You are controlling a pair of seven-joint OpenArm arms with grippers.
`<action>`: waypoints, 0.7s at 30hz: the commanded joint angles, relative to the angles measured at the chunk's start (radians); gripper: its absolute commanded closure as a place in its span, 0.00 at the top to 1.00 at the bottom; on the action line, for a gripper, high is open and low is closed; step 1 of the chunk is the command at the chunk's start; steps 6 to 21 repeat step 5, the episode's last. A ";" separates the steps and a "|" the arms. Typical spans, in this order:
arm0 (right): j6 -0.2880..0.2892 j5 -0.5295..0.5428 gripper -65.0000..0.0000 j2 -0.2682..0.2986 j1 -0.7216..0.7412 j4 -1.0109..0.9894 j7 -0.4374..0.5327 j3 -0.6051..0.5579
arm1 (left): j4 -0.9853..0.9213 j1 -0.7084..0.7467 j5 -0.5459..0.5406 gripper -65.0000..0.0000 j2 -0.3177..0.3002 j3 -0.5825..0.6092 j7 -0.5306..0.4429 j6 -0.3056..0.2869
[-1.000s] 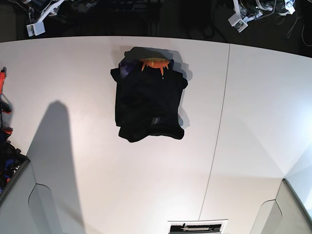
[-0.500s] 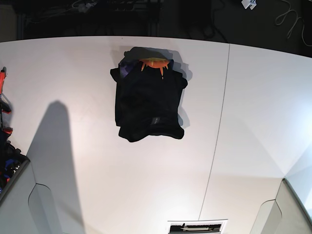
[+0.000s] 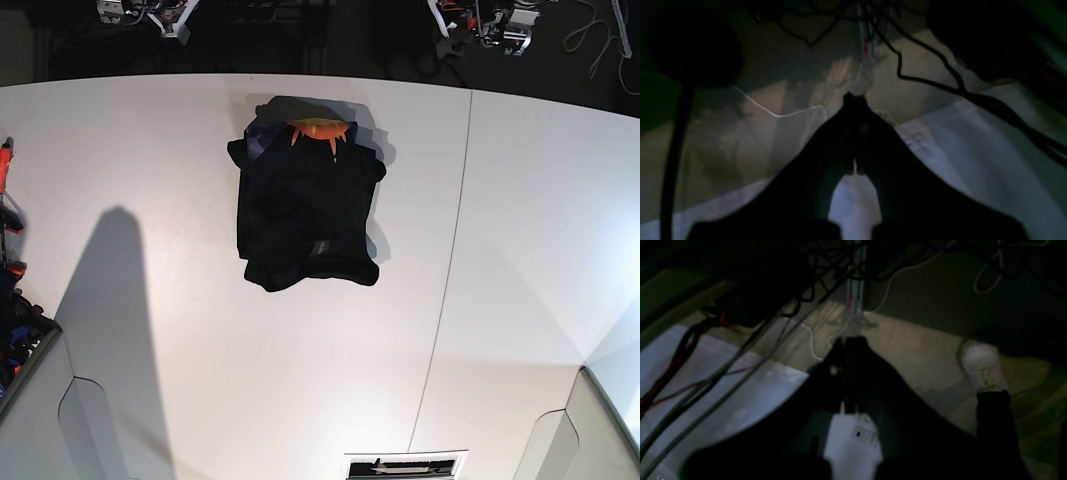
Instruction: Layout the t-shirt on the table in an organized manner, then fold the t-shirt properly
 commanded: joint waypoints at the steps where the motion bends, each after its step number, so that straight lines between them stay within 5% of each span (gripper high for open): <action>1: 0.005 0.003 0.00 0.006 -0.006 0.011 -0.008 0.002 | 0.001 0.000 0.000 0.00 -0.012 0.009 0.009 -0.007; 21: 0.005 0.003 0.00 0.006 -0.006 0.012 -0.008 0.002 | 0.002 0.000 -0.011 0.00 -0.012 0.012 -0.025 -0.007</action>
